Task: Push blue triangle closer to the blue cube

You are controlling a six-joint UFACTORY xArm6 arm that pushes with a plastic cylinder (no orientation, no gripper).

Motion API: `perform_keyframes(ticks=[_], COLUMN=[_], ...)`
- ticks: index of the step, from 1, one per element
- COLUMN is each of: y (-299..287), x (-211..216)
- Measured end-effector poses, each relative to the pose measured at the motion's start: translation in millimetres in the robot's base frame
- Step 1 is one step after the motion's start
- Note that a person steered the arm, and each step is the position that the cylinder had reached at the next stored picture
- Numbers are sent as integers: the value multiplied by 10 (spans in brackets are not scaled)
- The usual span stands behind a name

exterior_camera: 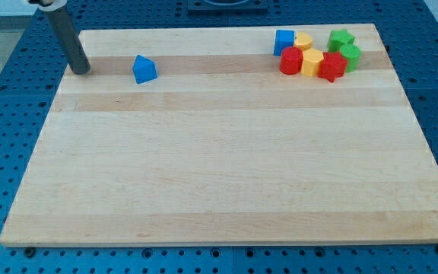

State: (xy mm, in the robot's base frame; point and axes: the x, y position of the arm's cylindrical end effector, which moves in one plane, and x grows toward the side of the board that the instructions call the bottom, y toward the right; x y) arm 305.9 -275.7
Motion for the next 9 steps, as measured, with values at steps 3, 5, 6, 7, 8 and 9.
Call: perform_keyframes(ticks=[3, 5, 6, 7, 8, 9], y=[-169, 213, 740, 1096, 1218, 1226], x=[-3, 53, 182, 109, -106, -117])
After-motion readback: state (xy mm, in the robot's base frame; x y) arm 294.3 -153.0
